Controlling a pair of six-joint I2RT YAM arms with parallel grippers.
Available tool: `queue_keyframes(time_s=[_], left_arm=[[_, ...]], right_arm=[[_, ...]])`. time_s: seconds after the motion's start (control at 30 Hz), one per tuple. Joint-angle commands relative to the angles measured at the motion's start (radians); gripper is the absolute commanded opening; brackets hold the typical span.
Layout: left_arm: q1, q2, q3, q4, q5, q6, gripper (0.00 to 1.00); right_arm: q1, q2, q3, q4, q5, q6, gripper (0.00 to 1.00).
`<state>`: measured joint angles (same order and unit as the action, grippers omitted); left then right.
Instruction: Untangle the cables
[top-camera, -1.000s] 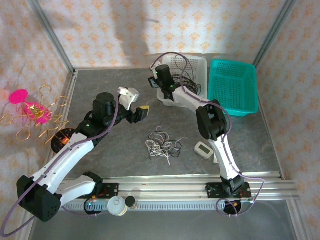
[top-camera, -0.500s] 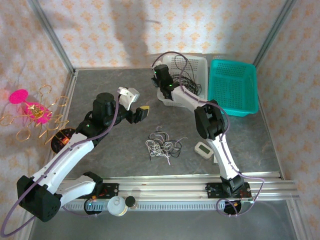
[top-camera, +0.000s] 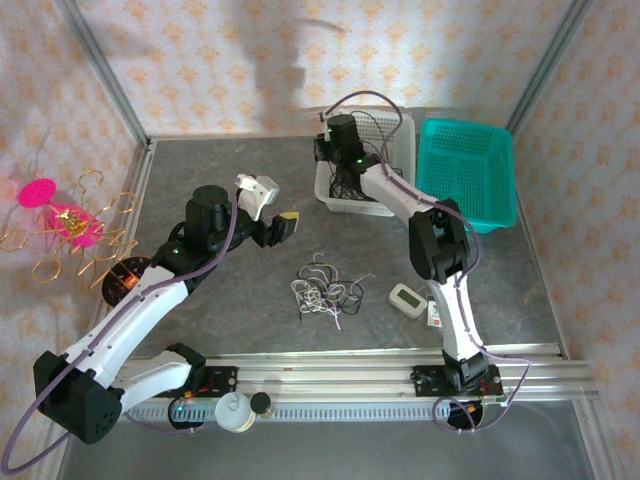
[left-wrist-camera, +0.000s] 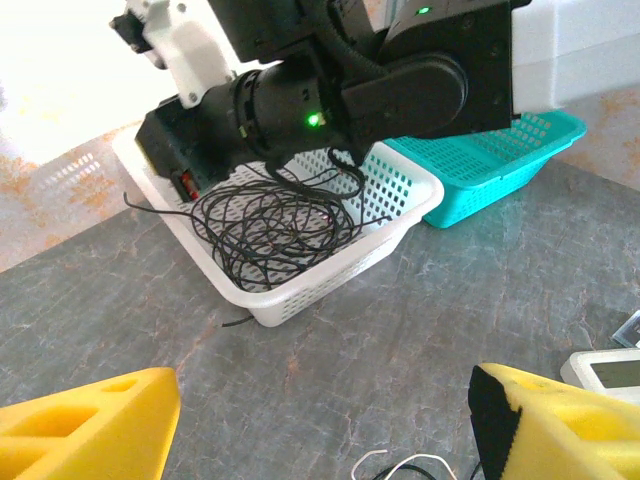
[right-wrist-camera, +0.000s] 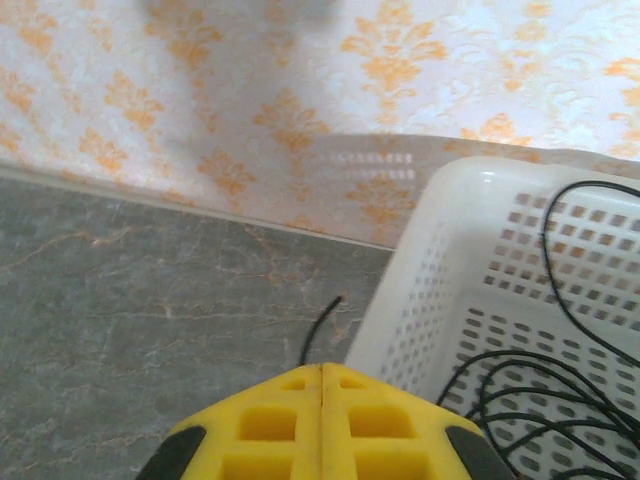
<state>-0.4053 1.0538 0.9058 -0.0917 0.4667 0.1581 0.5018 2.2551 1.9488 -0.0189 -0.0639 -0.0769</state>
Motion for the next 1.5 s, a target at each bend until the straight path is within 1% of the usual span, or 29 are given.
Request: queue_keyframes(time_s=[0.0, 0.03, 0.07, 0.13, 0.17, 0.2, 0.23, 0.33, 0.4, 0.57, 0.73, 0.83, 1.07, 1.17, 1.23, 1.27, 1.4, 1.47], left_arm=[[0.005, -0.004, -0.004, 0.018, 0.006, 0.004, 0.78], [0.005, -0.003, -0.004, 0.017, 0.005, 0.004, 0.78], [0.005, -0.003, -0.001, 0.015, 0.004, 0.003, 0.78], [0.005, -0.004, -0.002, 0.015, 0.004, 0.005, 0.78], [0.005, -0.005, -0.003, 0.016, 0.005, 0.005, 0.78], [0.006, -0.005, -0.004, 0.017, 0.006, 0.005, 0.78], [0.005, -0.003, -0.004, 0.018, 0.008, 0.004, 0.78], [0.005, 0.005, -0.002, 0.018, 0.016, 0.002, 0.79], [0.006, 0.01, 0.0, 0.017, 0.018, 0.001, 0.79], [0.005, 0.006, -0.002, 0.017, 0.013, -0.001, 0.79], [0.005, 0.009, -0.001, 0.016, 0.009, -0.002, 0.79], [0.006, 0.014, -0.002, 0.016, 0.011, -0.001, 0.79], [0.005, 0.02, -0.002, 0.016, 0.013, 0.001, 0.79], [0.006, 0.021, -0.001, 0.015, 0.013, 0.0, 0.79], [0.006, 0.021, -0.001, 0.016, 0.012, 0.0, 0.79], [0.006, 0.021, -0.001, 0.015, 0.012, 0.0, 0.79], [0.006, 0.021, -0.002, 0.017, 0.01, 0.0, 0.79], [0.005, 0.021, -0.001, 0.014, 0.007, 0.0, 0.79]], right_arm=[[-0.036, -0.053, -0.054, 0.015, -0.068, 0.058, 0.0], [-0.046, -0.066, -0.073, 0.006, -0.088, 0.062, 0.04], [-0.056, -0.081, -0.097, 0.002, -0.114, 0.065, 0.09], [-0.085, -0.117, -0.172, 0.01, -0.206, 0.056, 0.24], [-0.095, -0.129, -0.205, 0.017, -0.24, 0.049, 0.3], [-0.109, -0.142, -0.237, 0.019, -0.282, 0.034, 0.35], [-0.119, -0.152, -0.262, 0.019, -0.319, 0.017, 0.38], [-0.143, -0.151, -0.289, 0.019, -0.445, -0.007, 0.44], [-0.15, -0.134, -0.279, 0.015, -0.496, -0.023, 0.48], [-0.15, -0.022, -0.14, -0.077, -0.551, -0.054, 0.52], [-0.149, 0.036, -0.082, -0.072, -0.553, -0.041, 0.52], [-0.151, 0.055, -0.072, -0.067, -0.527, -0.031, 0.48], [-0.152, 0.077, -0.093, -0.044, -0.543, -0.022, 0.42], [-0.152, 0.095, -0.087, -0.036, -0.537, -0.013, 0.38], [-0.153, 0.104, -0.087, -0.024, -0.538, -0.011, 0.38], [-0.154, 0.111, -0.085, -0.018, -0.537, -0.006, 0.36], [-0.157, 0.131, -0.079, 0.0, -0.532, 0.019, 0.2], [-0.16, 0.135, -0.087, 0.017, -0.513, 0.041, 0.15]])
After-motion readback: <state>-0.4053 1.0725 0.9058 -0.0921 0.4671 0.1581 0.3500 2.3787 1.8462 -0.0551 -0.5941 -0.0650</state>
